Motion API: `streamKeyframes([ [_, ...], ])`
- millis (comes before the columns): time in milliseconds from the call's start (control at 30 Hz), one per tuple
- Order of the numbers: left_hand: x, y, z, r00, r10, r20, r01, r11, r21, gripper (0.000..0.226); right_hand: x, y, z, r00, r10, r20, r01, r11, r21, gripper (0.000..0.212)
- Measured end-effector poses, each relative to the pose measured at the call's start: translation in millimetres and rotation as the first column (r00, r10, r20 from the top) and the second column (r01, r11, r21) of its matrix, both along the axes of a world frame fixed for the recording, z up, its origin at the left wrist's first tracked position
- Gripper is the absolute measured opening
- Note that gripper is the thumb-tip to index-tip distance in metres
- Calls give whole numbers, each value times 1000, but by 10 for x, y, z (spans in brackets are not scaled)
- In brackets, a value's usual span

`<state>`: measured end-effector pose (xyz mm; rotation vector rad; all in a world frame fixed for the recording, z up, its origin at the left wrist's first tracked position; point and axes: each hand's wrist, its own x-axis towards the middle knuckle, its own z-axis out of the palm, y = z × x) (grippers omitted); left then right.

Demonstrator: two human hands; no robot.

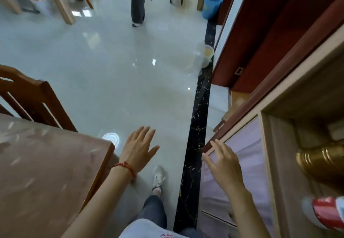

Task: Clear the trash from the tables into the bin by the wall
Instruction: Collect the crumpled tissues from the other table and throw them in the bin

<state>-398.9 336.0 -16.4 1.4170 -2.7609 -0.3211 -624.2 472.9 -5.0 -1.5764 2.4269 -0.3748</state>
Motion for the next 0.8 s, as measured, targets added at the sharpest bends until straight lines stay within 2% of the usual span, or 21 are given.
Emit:
streamKeyframes([
  [200,-407,-1012,-56,999,-46,-4,46,999,28,60,-345,-971,-16,1000,-27,-5,27,999,24,48],
  [333,-681,-1653,-11,998,-61,3,60,998,8,68,-586,-1550,58,999,-41,11,41,998,49,52],
  [467,-1010,-2191,24,998,-65,11,65,998,2,59,-908,-2064,100,997,-77,31,76,996,36,51],
  [567,-1311,-2536,28,999,-49,2,49,999,12,58,-1184,-2429,119,997,-77,23,76,997,23,59],
  [800,-2131,-3332,-14,1000,-20,1,20,999,31,58,-2048,-3312,152,998,-48,29,46,997,67,56],
])
